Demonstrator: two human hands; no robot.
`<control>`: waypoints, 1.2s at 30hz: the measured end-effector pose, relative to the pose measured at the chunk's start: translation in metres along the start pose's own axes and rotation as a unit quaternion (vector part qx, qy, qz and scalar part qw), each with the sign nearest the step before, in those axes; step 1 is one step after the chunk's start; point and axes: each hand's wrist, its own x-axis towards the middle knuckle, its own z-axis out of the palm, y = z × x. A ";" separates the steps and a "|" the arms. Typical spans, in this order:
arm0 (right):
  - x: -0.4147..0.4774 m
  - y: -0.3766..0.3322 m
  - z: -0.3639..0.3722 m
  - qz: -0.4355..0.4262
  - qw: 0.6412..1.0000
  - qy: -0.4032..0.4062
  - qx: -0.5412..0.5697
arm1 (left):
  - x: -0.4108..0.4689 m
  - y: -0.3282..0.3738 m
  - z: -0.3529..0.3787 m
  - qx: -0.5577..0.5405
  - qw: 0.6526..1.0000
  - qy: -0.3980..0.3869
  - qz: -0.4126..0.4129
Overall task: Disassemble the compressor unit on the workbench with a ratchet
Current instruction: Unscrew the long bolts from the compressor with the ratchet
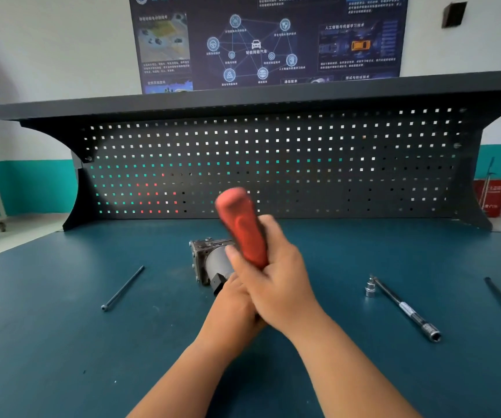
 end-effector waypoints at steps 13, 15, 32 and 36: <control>0.013 0.042 -0.043 0.386 0.739 0.407 0.373 | 0.001 -0.005 -0.002 0.062 0.994 -0.079 0.034; 0.004 0.053 -0.048 0.460 0.641 0.440 0.428 | 0.002 -0.002 -0.002 0.065 0.994 -0.080 0.024; 0.000 0.002 -0.006 0.025 0.997 0.078 -0.007 | 0.003 -0.005 0.001 0.001 0.995 0.035 0.090; 0.009 0.009 -0.012 0.126 0.970 0.176 0.108 | -0.001 -0.009 0.002 0.044 0.996 -0.015 0.074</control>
